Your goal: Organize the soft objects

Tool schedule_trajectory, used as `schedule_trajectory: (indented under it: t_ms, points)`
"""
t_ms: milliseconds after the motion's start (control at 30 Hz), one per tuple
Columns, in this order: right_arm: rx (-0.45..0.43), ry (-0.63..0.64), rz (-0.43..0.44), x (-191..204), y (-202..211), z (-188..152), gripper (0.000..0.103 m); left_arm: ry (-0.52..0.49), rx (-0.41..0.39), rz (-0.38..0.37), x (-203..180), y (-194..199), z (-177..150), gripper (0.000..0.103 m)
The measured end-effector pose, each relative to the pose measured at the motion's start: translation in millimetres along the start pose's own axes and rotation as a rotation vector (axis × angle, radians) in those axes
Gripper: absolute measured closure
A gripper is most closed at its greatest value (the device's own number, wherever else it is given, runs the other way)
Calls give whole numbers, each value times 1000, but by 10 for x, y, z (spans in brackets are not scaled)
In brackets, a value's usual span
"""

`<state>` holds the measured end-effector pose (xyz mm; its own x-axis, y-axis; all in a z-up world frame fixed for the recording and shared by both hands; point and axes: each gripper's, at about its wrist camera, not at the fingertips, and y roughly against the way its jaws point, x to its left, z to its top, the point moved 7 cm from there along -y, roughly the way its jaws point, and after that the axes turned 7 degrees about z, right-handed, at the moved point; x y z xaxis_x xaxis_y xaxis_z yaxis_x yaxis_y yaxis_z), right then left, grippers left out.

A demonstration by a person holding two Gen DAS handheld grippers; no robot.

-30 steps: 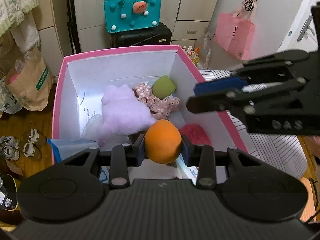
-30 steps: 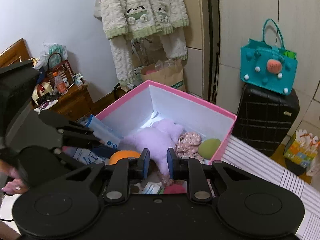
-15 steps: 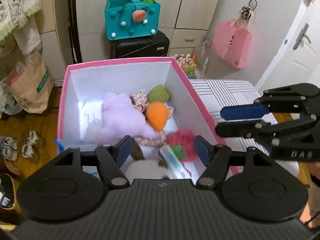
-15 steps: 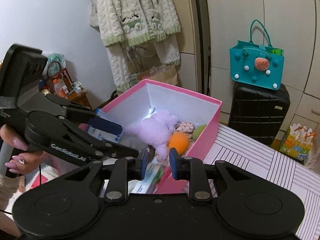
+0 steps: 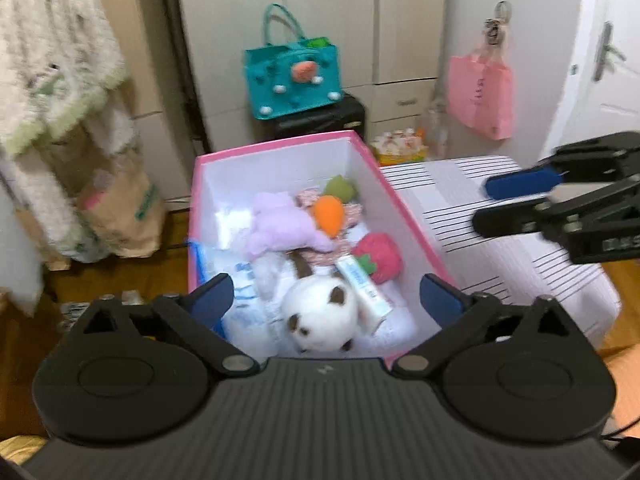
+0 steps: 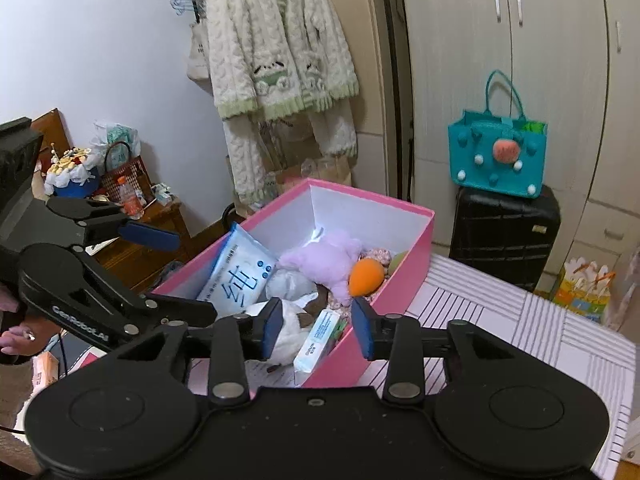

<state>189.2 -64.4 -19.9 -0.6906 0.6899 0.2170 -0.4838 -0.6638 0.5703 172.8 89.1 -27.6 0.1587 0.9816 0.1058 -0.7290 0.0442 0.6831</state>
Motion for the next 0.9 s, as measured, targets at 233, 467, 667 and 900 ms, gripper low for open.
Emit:
schedule_trajectory:
  t_ms: [233,467,667,900]
  points:
    - [-43,0,-75,109,338,-111,29,3,23,69,-48,256,-164,0]
    - [-58,-69,-252,96,587,-285,0,-27,15,113,-179,429,-285,0]
    - [-85,-157,-342,94,813,-524,0,25,9,129,-239,503,-396,0]
    - [-66,-168,-517,89,966,-697,0,46,-10,135,-349,570,-480,0]
